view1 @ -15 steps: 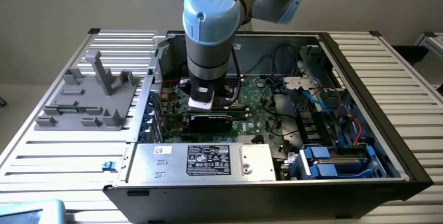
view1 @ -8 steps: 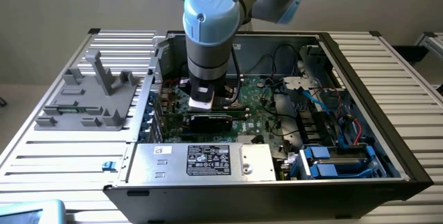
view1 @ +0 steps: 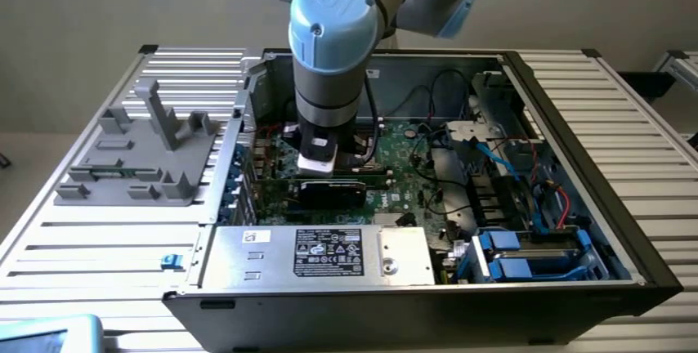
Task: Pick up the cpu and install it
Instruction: 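Install the second cpu locking lever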
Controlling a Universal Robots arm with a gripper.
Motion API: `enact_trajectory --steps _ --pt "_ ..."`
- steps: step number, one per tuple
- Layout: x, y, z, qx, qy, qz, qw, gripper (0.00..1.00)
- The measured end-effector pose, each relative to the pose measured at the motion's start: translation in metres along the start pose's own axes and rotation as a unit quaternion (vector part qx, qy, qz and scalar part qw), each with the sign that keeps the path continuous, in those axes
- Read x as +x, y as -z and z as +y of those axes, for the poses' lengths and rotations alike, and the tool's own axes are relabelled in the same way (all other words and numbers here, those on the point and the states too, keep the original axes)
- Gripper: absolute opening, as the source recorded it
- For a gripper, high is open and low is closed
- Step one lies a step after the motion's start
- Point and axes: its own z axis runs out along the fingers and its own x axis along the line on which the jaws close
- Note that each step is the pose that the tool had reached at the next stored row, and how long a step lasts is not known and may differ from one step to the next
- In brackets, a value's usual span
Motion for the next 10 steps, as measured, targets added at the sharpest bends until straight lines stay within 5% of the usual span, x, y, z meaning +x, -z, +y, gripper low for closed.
enact_trajectory --steps 10 --pt "-0.0004 -0.0025 0.0001 0.0 0.0 0.0001 1.0 0.11"
